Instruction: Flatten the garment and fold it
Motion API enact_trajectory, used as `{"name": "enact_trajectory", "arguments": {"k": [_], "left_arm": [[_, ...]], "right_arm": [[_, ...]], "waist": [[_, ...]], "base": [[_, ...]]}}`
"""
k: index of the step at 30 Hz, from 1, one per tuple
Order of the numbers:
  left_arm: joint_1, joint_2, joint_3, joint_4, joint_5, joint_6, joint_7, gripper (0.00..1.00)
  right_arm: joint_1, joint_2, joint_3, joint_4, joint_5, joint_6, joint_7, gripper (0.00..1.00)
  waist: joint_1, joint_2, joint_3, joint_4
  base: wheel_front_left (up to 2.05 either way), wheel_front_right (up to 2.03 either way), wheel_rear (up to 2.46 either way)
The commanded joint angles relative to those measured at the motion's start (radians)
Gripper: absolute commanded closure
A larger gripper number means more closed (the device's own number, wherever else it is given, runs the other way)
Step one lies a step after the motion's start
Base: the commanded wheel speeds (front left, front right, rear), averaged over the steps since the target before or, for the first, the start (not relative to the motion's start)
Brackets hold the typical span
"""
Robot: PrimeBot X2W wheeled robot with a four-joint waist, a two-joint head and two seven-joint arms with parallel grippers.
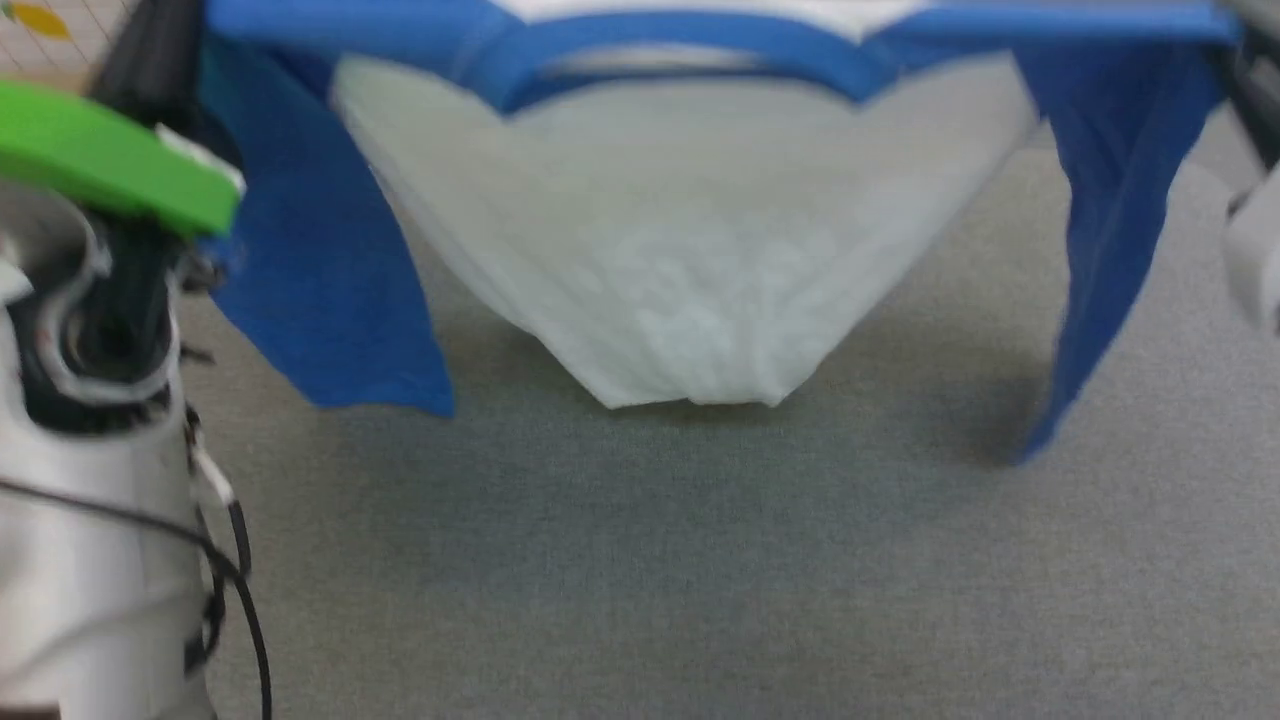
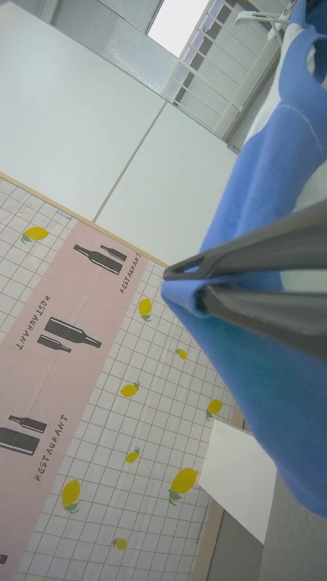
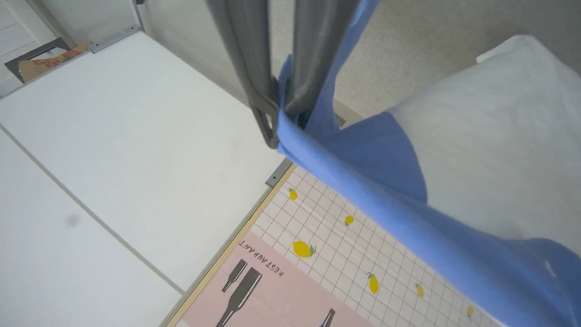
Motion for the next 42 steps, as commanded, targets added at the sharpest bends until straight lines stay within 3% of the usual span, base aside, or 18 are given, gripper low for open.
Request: {"name": "enact_trajectory", "arguments": {"k": [1,7,14,18,23,28,35,42], "left_arm": [[-0.060,0.008,0.007,0.021,-0.001,0.013,-0.004,1.00],[-0.289,0.014,0.011,0.142,0.040,0.061,-0.033,1.00],[-0.577,0.021,0.033,0.280,0.101,0.094,-0.157,1.00],[-0.714,0.017,0.064,0.345,0.113,0.092,-0.274,1.00],[-0.790,0.013,0.079,0.405,0.116,0.052,-0.386,1.00],[-0.700,0.026,0.052,0.496,0.128,0.000,-0.401,1.00],[-0.398,0.079,-0.011,0.587,0.176,-0.065,-0.358,1.00],[-0.007,0.071,-0.040,0.538,0.171,-0.063,-0.300,1.00]], "right_arm": [[-0.070,-0.008,0.016,0.038,0.006,-0.002,-0.011,1.00],[-0.355,0.014,0.077,0.224,-0.007,-0.002,-0.066,1.00],[-0.661,0.131,0.045,0.421,-0.117,-0.002,-0.182,1.00],[-0.785,0.196,-0.003,0.492,-0.210,-0.002,-0.277,1.00],[-0.858,0.250,-0.027,0.579,-0.269,-0.002,-0.395,1.00],[-0.779,0.268,0.016,0.669,-0.236,-0.002,-0.450,1.00],[-0.510,0.252,0.126,0.725,-0.091,-0.002,-0.433,1.00],[-0.185,0.194,0.161,0.642,0.054,-0.002,-0.397,1.00]], "waist": [[0.0000,0.0000,0.086,-0.013],[0.0000,0.0000,0.244,-0.028],[0.0000,0.0000,0.402,-0.056],[0.0000,0.0000,0.448,-0.060],[0.0000,0.0000,0.464,-0.048],[0.0000,0.0000,0.424,-0.025],[0.0000,0.0000,0.288,0.005],[0.0000,0.0000,0.117,0.042]], "base": [[0.00,0.00,0.00],[0.00,0.00,0.00],[0.00,0.00,0.00],[0.00,0.00,0.00],[0.00,0.00,0.00],[0.00,0.00,0.00],[0.00,0.00,0.00],[0.00,0.00,0.00]]}}
